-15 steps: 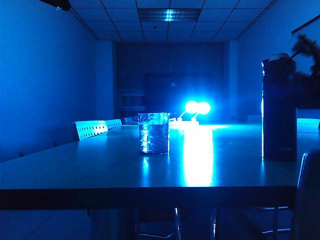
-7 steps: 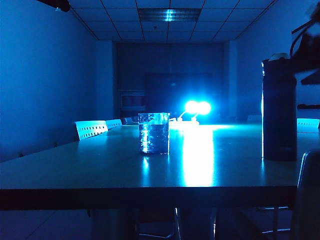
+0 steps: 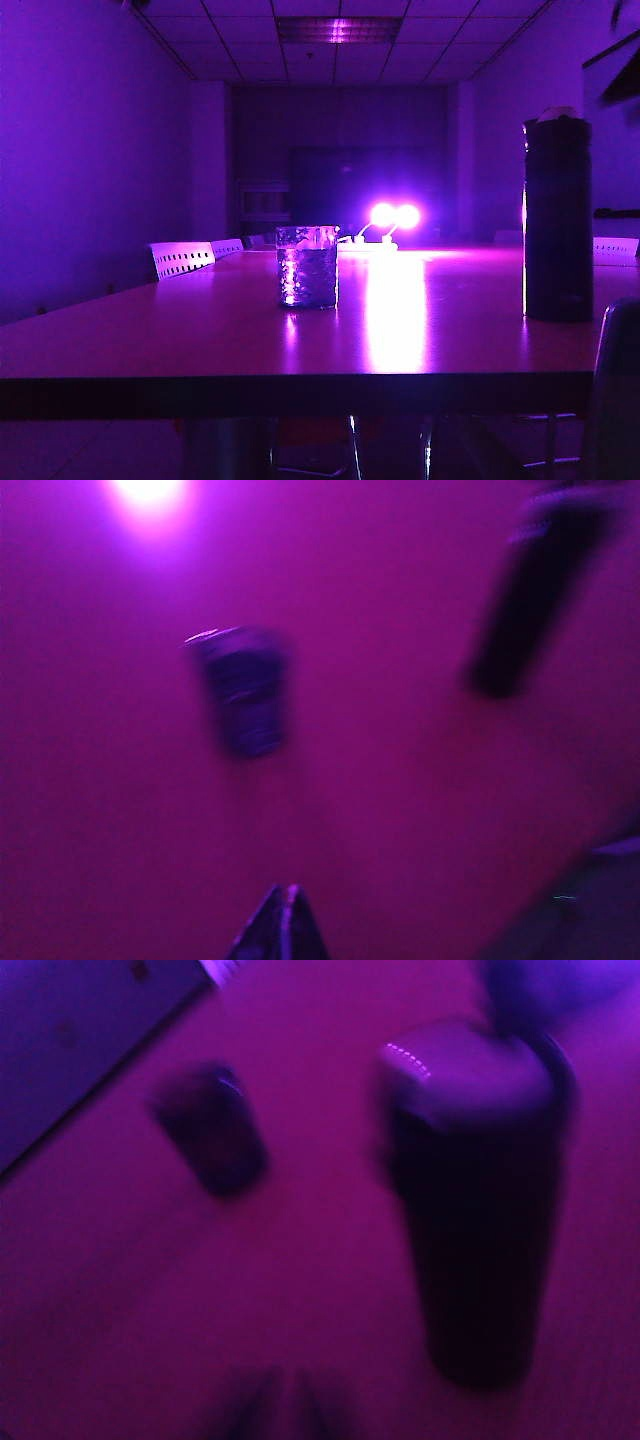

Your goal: Pick up the black thermos cup, pour some water from it into the cup, and then put the thermos cup back on the table.

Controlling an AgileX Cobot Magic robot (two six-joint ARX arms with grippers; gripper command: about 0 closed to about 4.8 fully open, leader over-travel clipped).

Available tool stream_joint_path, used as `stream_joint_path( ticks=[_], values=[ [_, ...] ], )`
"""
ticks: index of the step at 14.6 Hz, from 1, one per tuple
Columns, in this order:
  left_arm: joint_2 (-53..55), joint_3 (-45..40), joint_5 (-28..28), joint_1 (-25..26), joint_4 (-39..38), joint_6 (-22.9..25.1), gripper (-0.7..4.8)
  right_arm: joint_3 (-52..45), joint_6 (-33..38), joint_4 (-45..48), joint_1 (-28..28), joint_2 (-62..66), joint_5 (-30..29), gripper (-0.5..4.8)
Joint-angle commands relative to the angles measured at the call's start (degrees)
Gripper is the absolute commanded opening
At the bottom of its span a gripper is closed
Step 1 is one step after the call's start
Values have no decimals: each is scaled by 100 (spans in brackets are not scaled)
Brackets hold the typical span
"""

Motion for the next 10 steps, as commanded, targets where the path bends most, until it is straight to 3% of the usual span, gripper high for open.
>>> stream_joint_path(
  ticks=[1, 4, 6, 10],
  values=[
    [-341, 13, 175, -138, 35, 50, -5, -363, -164, 251, 289, -1217, 1434, -9],
    [-702, -260, -13, -240, 153, 52, -5, -1585, 522, 1834, 407, -2817, 2236, -9],
    [-986, -868, -326, -354, 564, 129, -5, -2216, 887, 1703, 402, -3646, 2503, -9],
    [-1676, -2448, -162, -433, 2109, 92, -6, -3042, 892, 778, 400, -4798, 2498, -8]
  ],
)
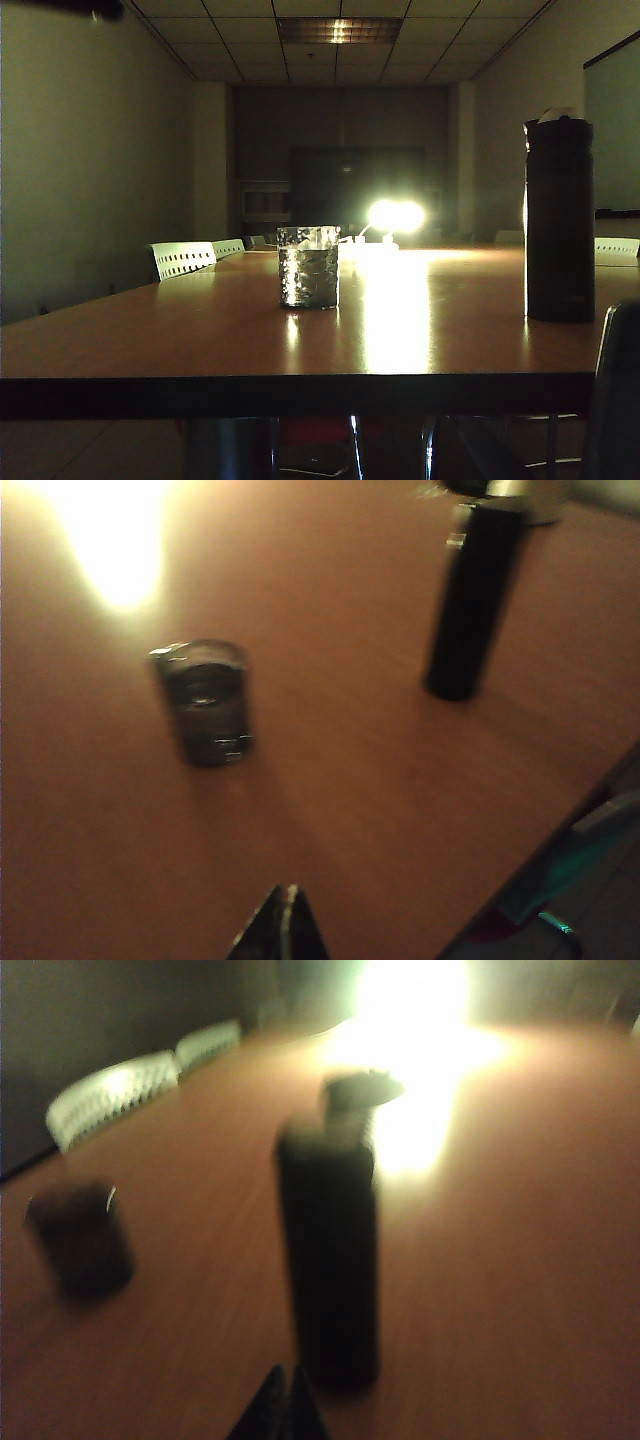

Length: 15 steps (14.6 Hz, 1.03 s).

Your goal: Pick up the black thermos cup, pour some water from it into the cup, and then put the thermos cup back on the table.

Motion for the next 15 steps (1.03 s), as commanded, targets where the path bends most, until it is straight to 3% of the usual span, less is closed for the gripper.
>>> stream_joint_path(
  ticks=[1, 4, 7, 9, 10, 12, 15],
  values=[
    [-175, -682, 181, 2, 1095, -59, -5, -149, 42, -616, -2, -448, 2, -8],
    [-168, -1635, 181, 2, 2420, -667, -5, -151, 39, -1545, -7, -933, 4, -8],
    [-168, -1869, 170, 2, 2509, -688, -5, -151, 39, -1711, -7, -1088, 7, -8],
    [-459, -2026, -310, 11, 2540, -686, -5, -151, 39, -1711, -7, -1086, 7, -8],
    [-780, -2251, -579, 131, 2577, -730, -5, -151, 39, -1714, -7, -1086, 7, -8],
    [-1401, -2813, -595, 542, 2601, -859, -5, -151, 39, -1711, -11, -1086, 7, -8],
    [-2363, -3211, -450, 1534, 2236, -857, -5, -151, 39, -1711, -11, -1086, 4, -8]
  ],
)
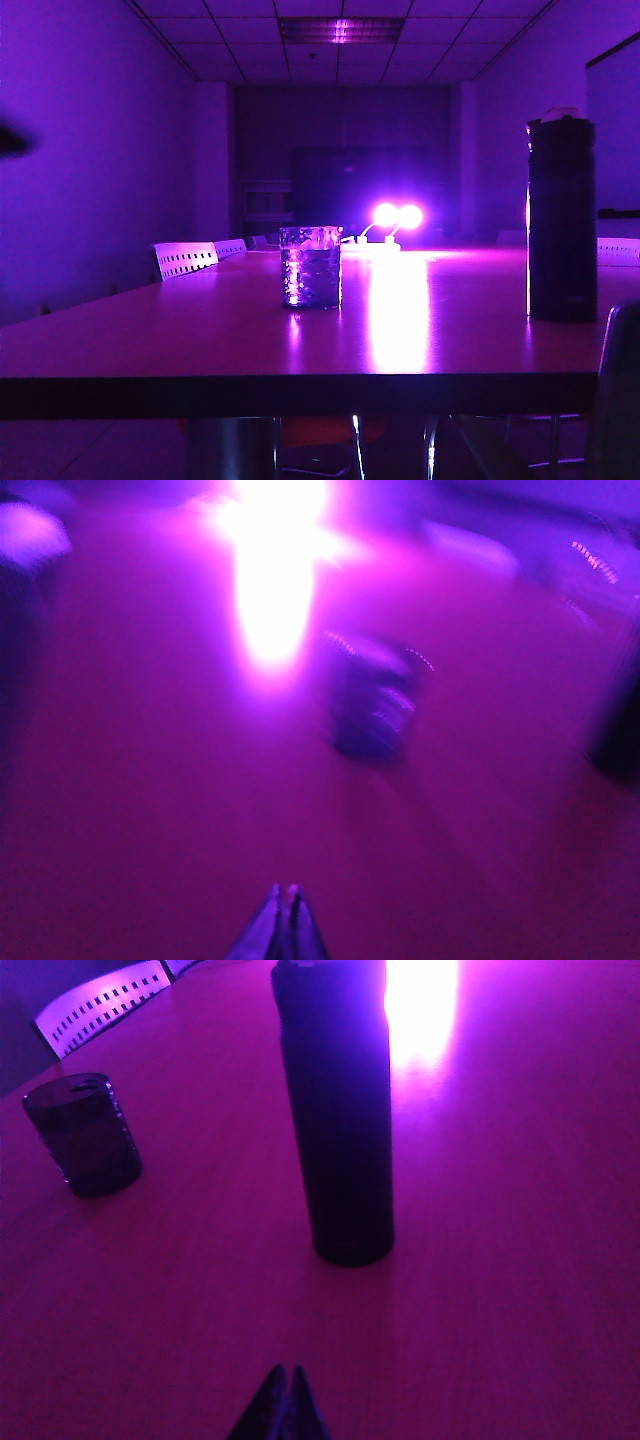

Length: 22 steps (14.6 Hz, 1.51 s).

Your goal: Pick up the black thermos cup, pour some water from it into the cup, and then put the thermos cup back on the table.

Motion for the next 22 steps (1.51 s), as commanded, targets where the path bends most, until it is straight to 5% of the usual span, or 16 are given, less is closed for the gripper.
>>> stream_joint_path(
  ticks=[1, 5, 8, 19, 22],
  values=[
    [-713, -35, 85, 802, -520, 13, -5, 11, 15, 83, -2, 0, 2, -8],
    [-1578, -168, 214, 1803, -1322, 50, -5, 11, 15, 59, -9, -9, 7, -8],
    [-1578, -170, 195, 2175, -1565, 511, -5, 11, 15, 59, -7, -85, 7, -8],
    [-1578, -170, 363, 2188, -1709, 262, -4, 11, -4, 61, -7, -87, 20, -8],
    [-1578, -170, 365, 2188, -1709, 262, -4, -289, -48, 463, 0, -162, 785, -8]
  ],
)
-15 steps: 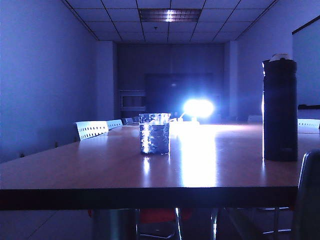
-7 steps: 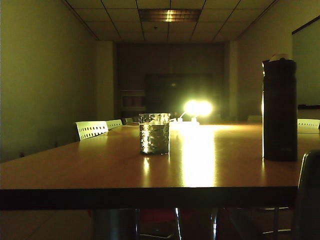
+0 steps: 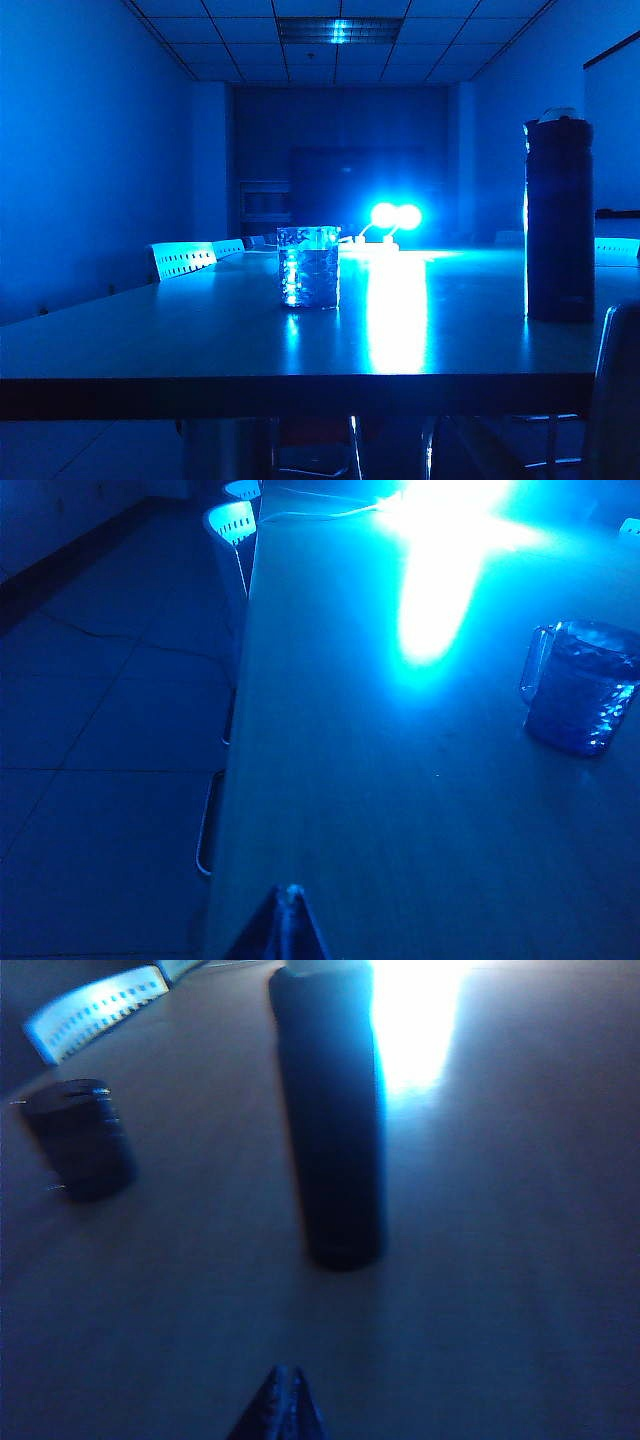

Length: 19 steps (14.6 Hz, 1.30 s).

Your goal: Pick up the black thermos cup, pour some water from it into the cup, and then put the thermos cup back on the table.

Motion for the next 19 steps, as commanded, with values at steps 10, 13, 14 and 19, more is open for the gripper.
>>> stream_joint_path(
  ticks=[10, 13, 14, 19],
  values=[
    [4, -4, 35, 13, 28, 2, -4, -1403, -15, 1790, 1401, -192, 2011, -8],
    [4, -4, 33, 13, 26, 2, -4, -1403, -15, 1963, 986, -192, 1969, -8],
    [4, -4, 33, 13, 26, 2, -4, -1403, -15, 1956, 894, -192, 1982, -8],
    [4, -4, 33, 13, 26, 0, -4, -1401, -15, 1958, 852, -192, 2013, -8]
  ],
)
